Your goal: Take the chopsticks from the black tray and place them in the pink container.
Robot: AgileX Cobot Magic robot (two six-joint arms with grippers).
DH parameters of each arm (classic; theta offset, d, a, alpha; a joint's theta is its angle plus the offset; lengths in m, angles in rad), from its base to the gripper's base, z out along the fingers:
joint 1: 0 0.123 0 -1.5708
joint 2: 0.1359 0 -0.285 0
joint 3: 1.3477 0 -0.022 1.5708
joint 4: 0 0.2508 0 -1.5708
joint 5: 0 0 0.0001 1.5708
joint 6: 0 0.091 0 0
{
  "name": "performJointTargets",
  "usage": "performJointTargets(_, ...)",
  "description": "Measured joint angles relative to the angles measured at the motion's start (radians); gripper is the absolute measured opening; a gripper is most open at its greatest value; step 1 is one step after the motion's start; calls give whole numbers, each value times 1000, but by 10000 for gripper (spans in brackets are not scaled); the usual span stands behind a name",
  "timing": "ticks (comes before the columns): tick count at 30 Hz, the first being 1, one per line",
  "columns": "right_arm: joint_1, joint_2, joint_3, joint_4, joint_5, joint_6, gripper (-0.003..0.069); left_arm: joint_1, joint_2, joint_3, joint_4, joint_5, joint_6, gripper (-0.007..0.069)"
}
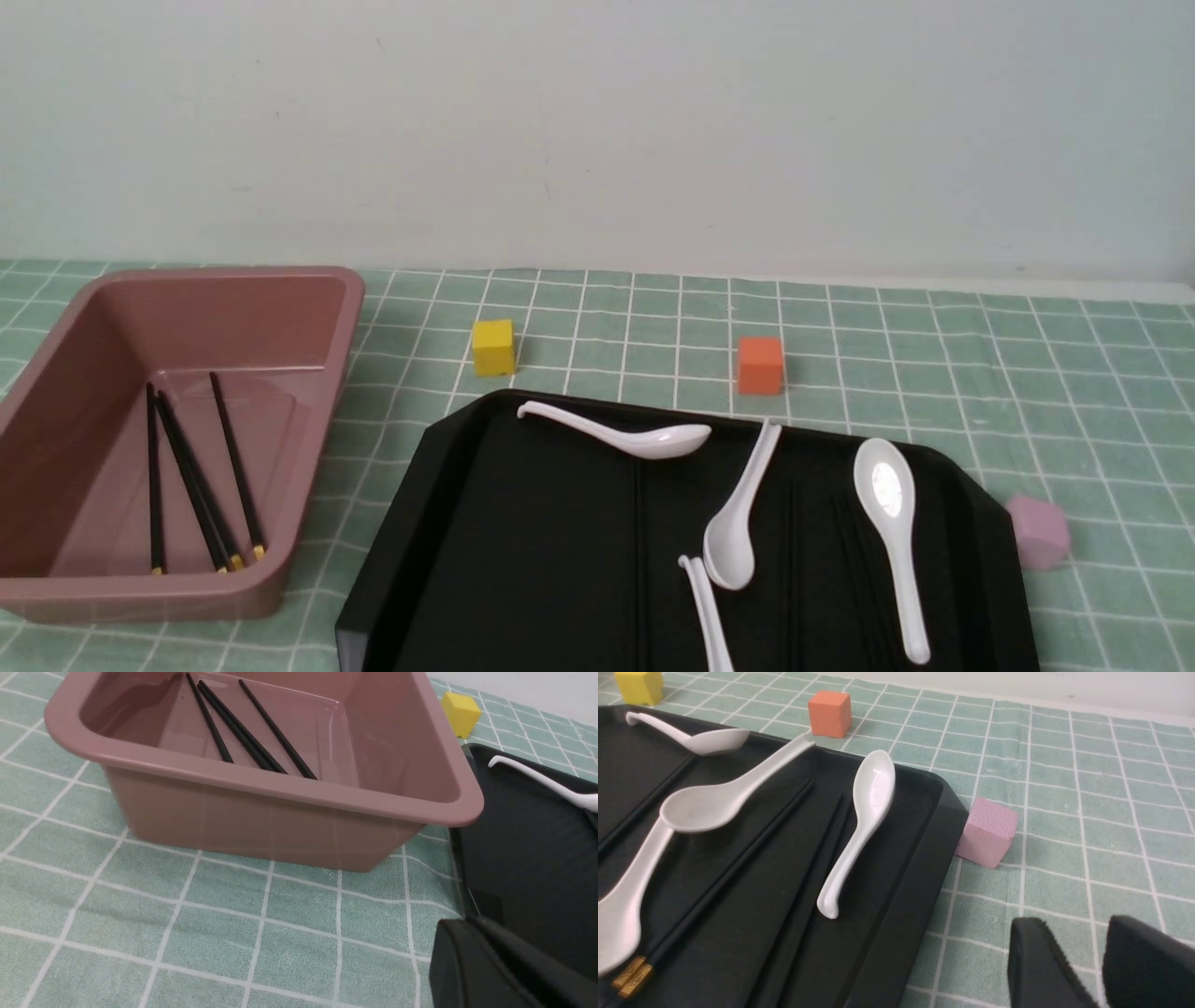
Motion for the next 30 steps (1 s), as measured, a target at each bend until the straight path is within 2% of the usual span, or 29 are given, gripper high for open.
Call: performJointTargets(30,0,0,0,0,0,-1,240,0,0,0,0,0,0,39)
